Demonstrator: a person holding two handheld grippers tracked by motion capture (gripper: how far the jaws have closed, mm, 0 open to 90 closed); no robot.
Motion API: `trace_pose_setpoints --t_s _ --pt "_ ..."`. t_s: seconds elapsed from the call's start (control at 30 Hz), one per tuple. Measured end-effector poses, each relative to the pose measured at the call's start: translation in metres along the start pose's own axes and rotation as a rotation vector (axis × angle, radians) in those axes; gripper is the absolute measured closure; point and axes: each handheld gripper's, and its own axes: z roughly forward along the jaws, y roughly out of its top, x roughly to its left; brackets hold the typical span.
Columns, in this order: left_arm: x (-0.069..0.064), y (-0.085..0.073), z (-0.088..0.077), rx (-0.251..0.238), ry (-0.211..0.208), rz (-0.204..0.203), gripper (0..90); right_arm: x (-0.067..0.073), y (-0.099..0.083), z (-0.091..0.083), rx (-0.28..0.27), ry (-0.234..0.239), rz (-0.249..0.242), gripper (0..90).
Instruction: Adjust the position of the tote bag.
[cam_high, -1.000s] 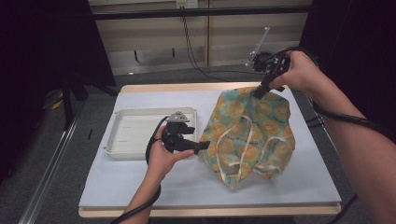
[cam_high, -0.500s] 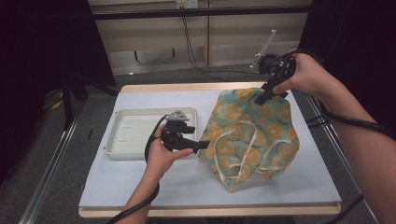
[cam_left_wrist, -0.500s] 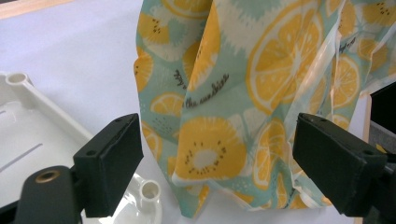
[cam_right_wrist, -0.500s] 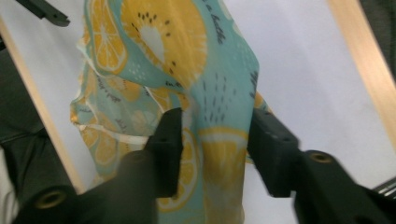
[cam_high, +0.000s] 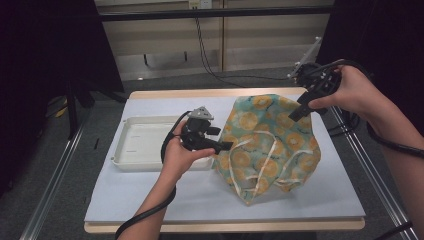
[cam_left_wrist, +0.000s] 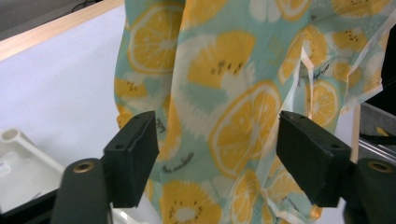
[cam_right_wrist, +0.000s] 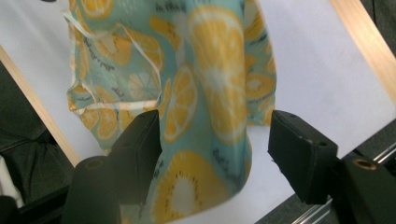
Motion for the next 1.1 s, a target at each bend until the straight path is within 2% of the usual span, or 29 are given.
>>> trace_pose_setpoints --t_s 0.07,0.1,0.13,0.17,0.3,0.37,0.4,0.43,0.53,0.57,0.6,0.63,0.67,0.83,0.87,1.1 --pt "-0.001 0.002 0.001 -0.003 -0.004 -0.001 34.1 0.000 -0.003 0.000 0.007 -0.001 0.004 34.3" --pt "0.000 0.006 0.001 0.012 0.011 0.012 36.0 -0.001 -0.008 0.001 0.009 0.001 0.008 34.7" --pt "0.000 0.006 0.001 0.012 0.011 0.012 40.0 -0.001 -0.008 0.001 0.009 0.001 0.008 34.7" --pt "0.000 0.009 0.001 0.007 -0.009 0.005 47.2 -0.001 -0.012 0.002 0.017 0.001 0.018 35.0" --pt "0.001 0.013 0.001 0.029 -0.014 0.019 58.4 -0.003 -0.018 0.001 0.009 0.005 0.026 39.1" --pt "0.001 0.015 0.001 0.010 -0.026 0.017 68.9 -0.004 -0.023 -0.001 0.004 -0.016 0.051 48.9" --pt "0.001 0.016 0.000 0.007 -0.033 0.010 68.9 -0.004 -0.023 -0.001 0.004 -0.016 0.051 48.9" --pt "0.002 0.017 0.000 0.013 -0.023 0.006 70.9 -0.005 -0.024 -0.002 0.001 -0.024 0.035 51.2" --pt "0.001 0.021 0.000 0.046 -0.030 0.015 84.1 -0.006 -0.026 -0.002 0.008 -0.004 0.045 61.4" --pt "0.000 0.022 0.002 0.039 -0.041 0.013 88.2 -0.006 -0.026 -0.002 0.008 -0.002 0.050 66.6" --pt "0.000 0.024 0.003 0.045 -0.043 0.013 89.6 -0.007 -0.026 -0.003 0.010 0.004 0.051 74.1" --pt "-0.001 0.026 0.003 0.052 -0.043 0.015 89.9 -0.008 -0.026 -0.003 0.007 0.019 0.074 76.6" --pt "-0.002 0.029 0.003 0.053 -0.044 0.006 90.0 -0.011 -0.027 -0.004 -0.001 0.029 0.098 86.5" --pt "-0.003 0.037 -0.003 0.066 -0.036 0.004 90.0 -0.015 -0.029 -0.008 -0.009 0.039 0.111 90.0" --pt "-0.003 0.041 -0.006 0.056 -0.046 0.007 90.0 -0.016 -0.029 -0.011 -0.019 0.041 0.110 90.0" --pt "-0.006 0.057 -0.018 0.031 -0.044 0.005 90.0 -0.019 -0.028 -0.023 -0.043 0.052 0.123 90.0"
